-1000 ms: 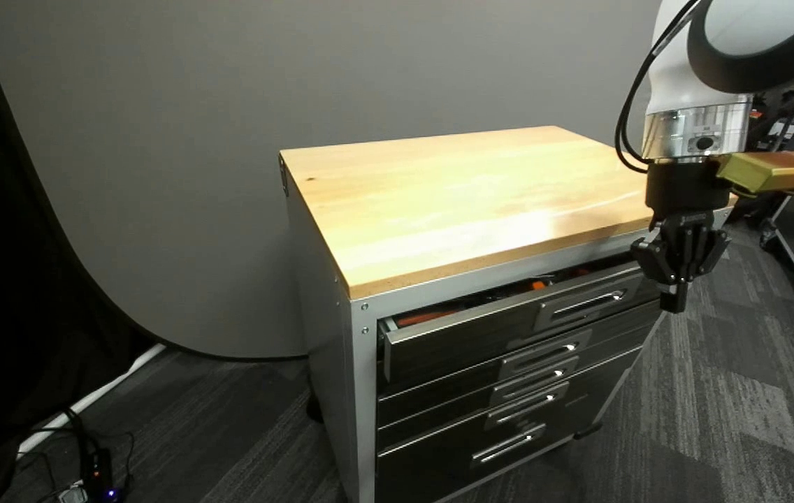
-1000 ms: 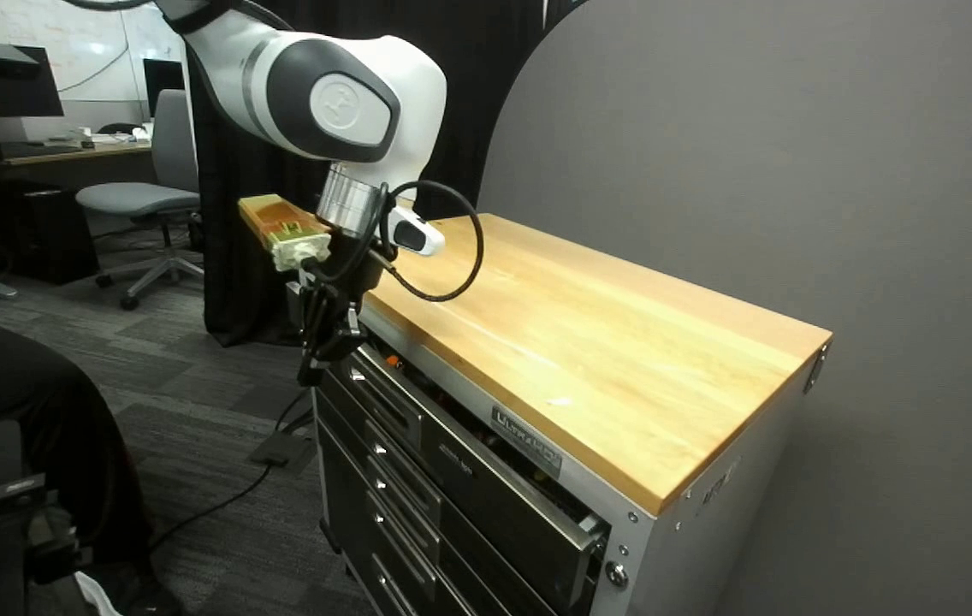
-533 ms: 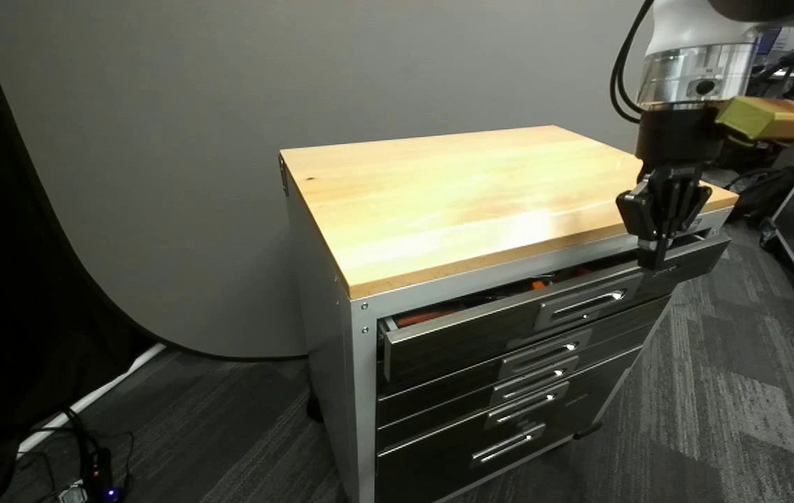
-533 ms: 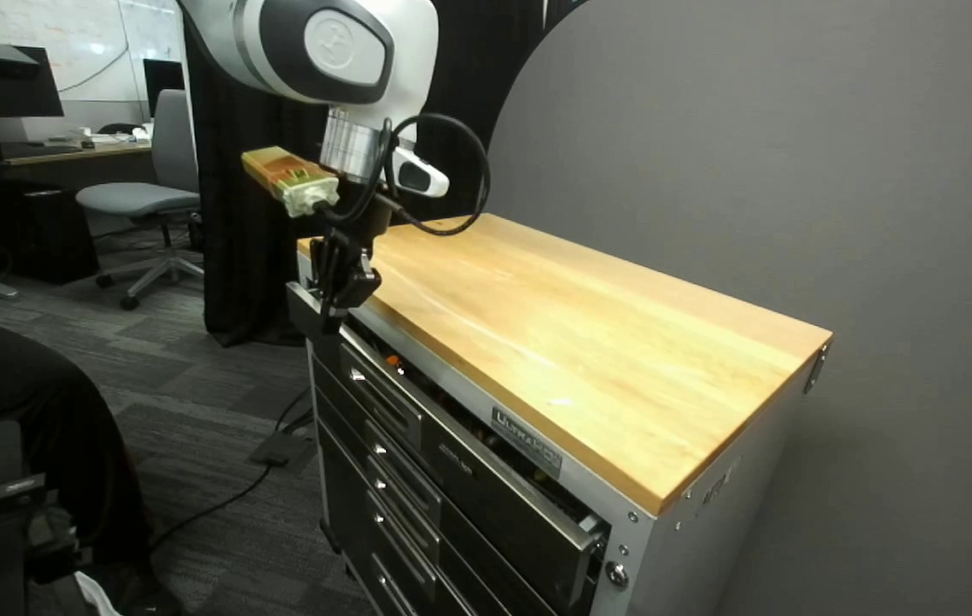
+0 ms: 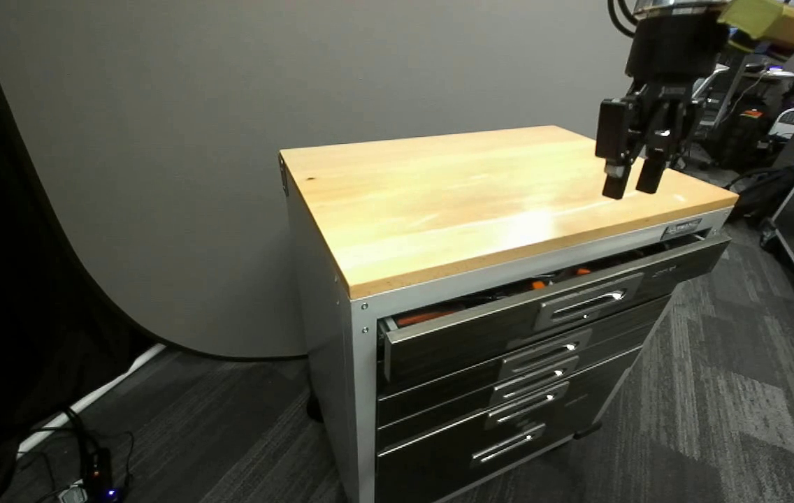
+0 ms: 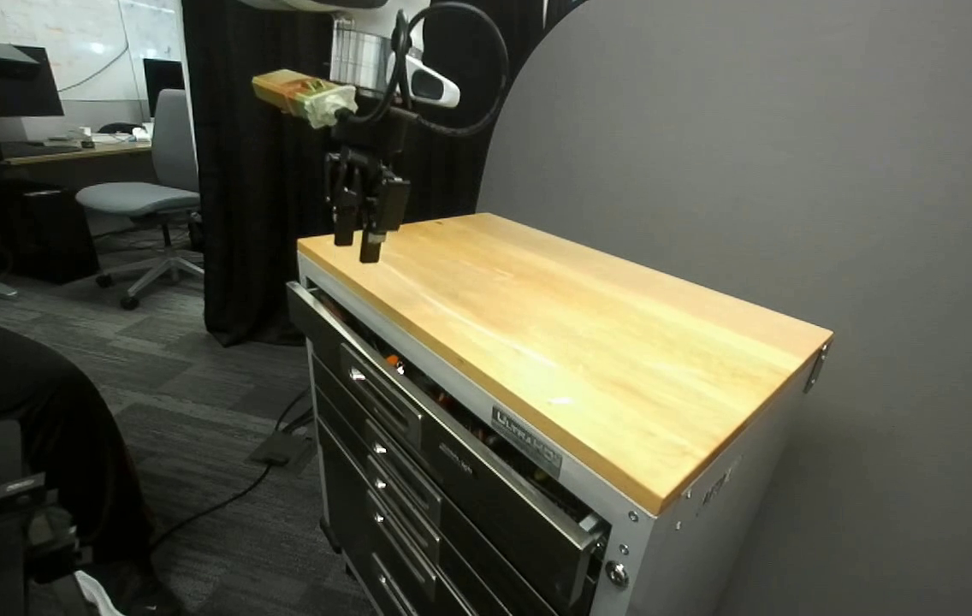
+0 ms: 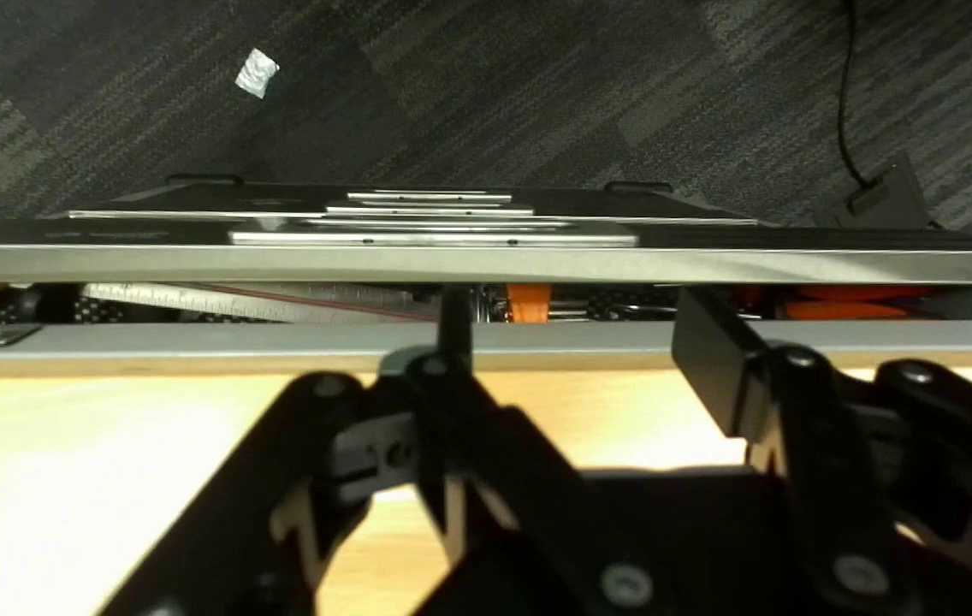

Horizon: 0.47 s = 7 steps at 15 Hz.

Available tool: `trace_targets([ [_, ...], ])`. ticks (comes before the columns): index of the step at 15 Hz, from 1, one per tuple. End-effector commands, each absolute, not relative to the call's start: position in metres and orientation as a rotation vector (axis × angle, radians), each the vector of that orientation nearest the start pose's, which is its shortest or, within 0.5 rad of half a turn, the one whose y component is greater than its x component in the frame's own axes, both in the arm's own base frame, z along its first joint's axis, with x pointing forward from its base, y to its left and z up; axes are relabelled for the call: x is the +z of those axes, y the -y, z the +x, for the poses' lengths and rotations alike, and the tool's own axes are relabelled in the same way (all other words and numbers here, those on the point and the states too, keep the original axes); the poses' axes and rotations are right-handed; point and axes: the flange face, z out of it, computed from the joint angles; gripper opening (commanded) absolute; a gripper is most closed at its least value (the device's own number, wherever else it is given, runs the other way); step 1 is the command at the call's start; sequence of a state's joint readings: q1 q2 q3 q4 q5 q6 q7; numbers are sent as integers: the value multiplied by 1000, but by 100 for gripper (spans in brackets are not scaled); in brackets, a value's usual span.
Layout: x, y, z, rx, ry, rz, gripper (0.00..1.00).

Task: Pick up the screwdriver and place it in the drawer, then close the drawer

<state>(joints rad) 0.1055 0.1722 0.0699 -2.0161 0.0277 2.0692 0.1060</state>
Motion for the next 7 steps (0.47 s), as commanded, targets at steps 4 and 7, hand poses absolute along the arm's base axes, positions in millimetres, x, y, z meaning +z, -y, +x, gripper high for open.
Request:
trace_targets([
  [4, 392, -106, 567, 242, 91, -3116, 100],
  [7, 391, -106, 567, 257, 88, -3116, 100],
])
